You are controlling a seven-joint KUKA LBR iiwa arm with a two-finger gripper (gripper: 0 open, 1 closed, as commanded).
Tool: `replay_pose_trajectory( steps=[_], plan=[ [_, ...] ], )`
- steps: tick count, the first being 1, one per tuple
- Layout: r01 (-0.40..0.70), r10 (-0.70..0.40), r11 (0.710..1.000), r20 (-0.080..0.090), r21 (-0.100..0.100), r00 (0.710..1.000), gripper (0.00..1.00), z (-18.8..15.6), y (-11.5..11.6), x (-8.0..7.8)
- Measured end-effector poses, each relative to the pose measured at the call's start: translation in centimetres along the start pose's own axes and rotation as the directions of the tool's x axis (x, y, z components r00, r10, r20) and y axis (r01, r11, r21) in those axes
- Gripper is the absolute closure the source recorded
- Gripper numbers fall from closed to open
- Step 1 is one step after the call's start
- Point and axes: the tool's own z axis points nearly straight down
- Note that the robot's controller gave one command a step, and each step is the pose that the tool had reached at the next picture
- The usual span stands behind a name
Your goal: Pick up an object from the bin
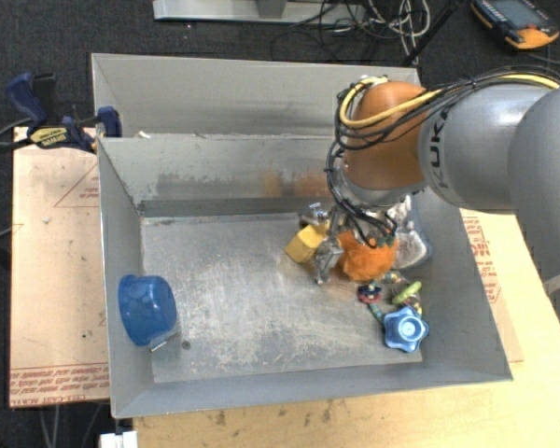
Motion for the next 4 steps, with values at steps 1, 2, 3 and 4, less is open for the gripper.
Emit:
replay_pose_trajectory(
  steps=[1,2,3,4],
  plan=[
    [-0.001,0.001,1.000,0.000,-0.001,1.000,1.00,-0.2,0.0,0.0],
    [-0.002,0.002,1.000,-0.004,-0.003,1.000,1.00,-1.1,0.1,0.1],
    [-0.002,0.002,1.000,-0.006,-0.005,1.000,1.00,-2.9,0.2,0.2],
    [-0.002,0.002,1.000,-0.004,-0.004,1.000,1.00,-4.9,0.2,0.1]
  ],
)
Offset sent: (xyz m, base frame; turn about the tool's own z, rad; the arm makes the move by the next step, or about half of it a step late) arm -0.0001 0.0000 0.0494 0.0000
